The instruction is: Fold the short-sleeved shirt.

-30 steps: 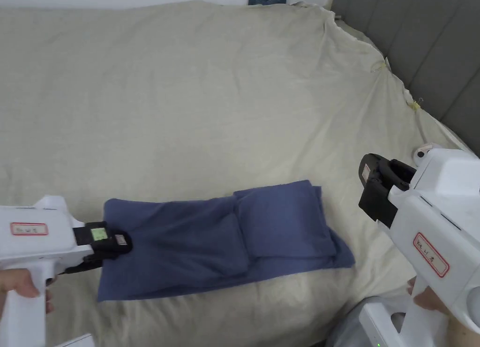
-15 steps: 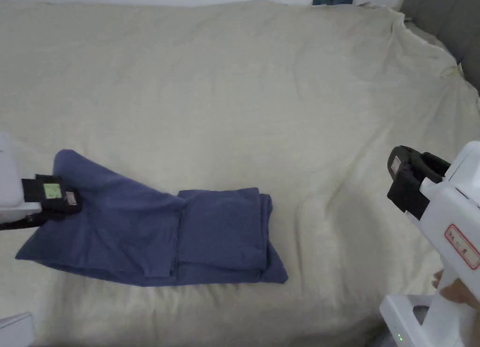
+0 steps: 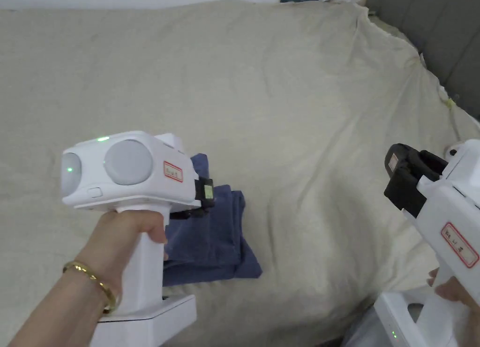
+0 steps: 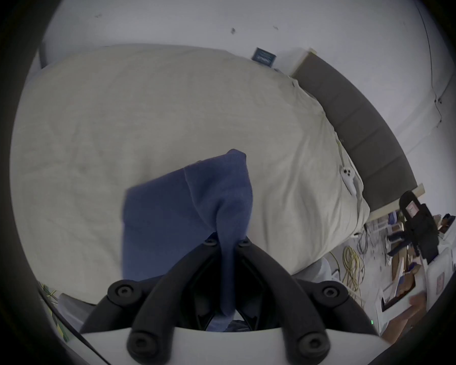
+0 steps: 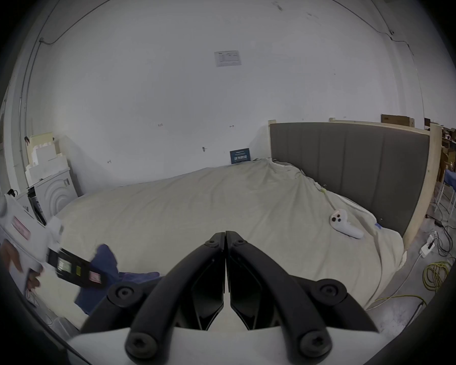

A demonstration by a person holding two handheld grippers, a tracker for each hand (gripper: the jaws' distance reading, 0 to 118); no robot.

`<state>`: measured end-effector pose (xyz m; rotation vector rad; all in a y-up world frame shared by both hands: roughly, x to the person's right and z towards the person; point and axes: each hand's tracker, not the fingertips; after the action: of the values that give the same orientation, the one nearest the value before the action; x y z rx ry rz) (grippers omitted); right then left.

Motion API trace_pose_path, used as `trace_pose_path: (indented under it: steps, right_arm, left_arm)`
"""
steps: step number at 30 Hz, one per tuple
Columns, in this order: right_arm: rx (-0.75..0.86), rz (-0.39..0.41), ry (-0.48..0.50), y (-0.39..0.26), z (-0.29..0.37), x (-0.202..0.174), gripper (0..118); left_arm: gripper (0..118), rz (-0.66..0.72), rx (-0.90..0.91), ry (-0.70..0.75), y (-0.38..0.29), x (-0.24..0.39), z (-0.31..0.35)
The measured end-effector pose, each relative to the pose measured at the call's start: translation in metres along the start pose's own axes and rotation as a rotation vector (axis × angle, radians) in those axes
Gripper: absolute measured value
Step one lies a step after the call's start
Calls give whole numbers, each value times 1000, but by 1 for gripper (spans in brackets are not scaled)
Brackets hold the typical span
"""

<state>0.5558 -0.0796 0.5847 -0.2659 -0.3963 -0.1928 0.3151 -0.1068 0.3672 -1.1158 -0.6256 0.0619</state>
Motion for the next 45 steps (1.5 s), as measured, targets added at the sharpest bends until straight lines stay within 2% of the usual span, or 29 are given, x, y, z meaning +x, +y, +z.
trace_pose_path:
  steps: [4, 6, 7, 8, 11, 12, 14, 17, 19, 20, 21, 22, 24, 26, 30, 35, 37, 39, 42, 45]
  right_arm:
    - [5, -6, -37, 1, 8, 9, 0]
    - [8, -15, -51, 2, 11, 12, 0]
    - [8, -19, -58, 2, 12, 14, 0]
    - [5, -19, -64, 2, 11, 16, 0]
    - [-7, -22, -74, 1, 9, 18, 0]
    - [-8, -22, -74, 1, 9, 17, 0]
    - [-10, -18, -76, 1, 8, 17, 0]
    - [-25, -8, -73, 1, 2, 14, 0]
    - [-29, -8, -71, 1, 1, 12, 0]
    - [-28, -8, -68, 1, 0, 10, 0]
    - [-28, -8, -66, 1, 0, 8, 0]
    - [-27, -6, -62, 1, -1, 10, 0]
    - [-27, 2, -54, 2, -3, 8, 0]
    - [-27, 9, -49, 3, -4, 3, 0]
    - [-30, 13, -39, 3, -4, 0, 0]
    - [-40, 17, -41, 2, -2, 0, 0]
    - [-42, 16, -46, 1, 0, 1, 0]
    - [-44, 14, -52, 0, 1, 3, 0]
    - [-49, 11, -52, 0, 2, 3, 0]
    - [-49, 18, -46, 1, 2, -1, 0]
  left_arm:
    - [3, -27, -80, 47, 3, 24, -64]
    - [5, 44, -98, 32, 2, 29, -88]
    - [11, 45, -106, 18, 2, 32, -99]
    - [23, 35, -116, -15, 0, 37, -109]
    - [80, 4, -182, -62, -4, 39, -132]
    - [85, 19, -191, -94, -6, 40, -131]
    - [85, 31, -125, -162, -4, 37, -115]
    - [86, -42, 48, -235, 2, 27, -81]
    - [84, -77, 171, -164, 4, 17, -63]
    - [74, -97, 220, -99, 2, 15, -56]
    - [56, -113, 268, -40, -1, 11, -52]
    - [31, -133, 309, 19, -6, 7, -52]
    - [16, -180, 333, 108, -18, 4, -62]
    - [3, -190, 304, 134, -32, 1, -73]
    - [0, -216, 231, 102, -64, 14, -104]
    - [0, -407, 183, 80, -102, 42, -141]
    - [0, -519, 241, 172, -113, 55, -147]
    - [0, -582, 234, 182, -114, 61, -150]
    - [0, -568, 213, 171, -105, 63, -148]
    - [0, -390, 175, -14, -80, 49, -123]
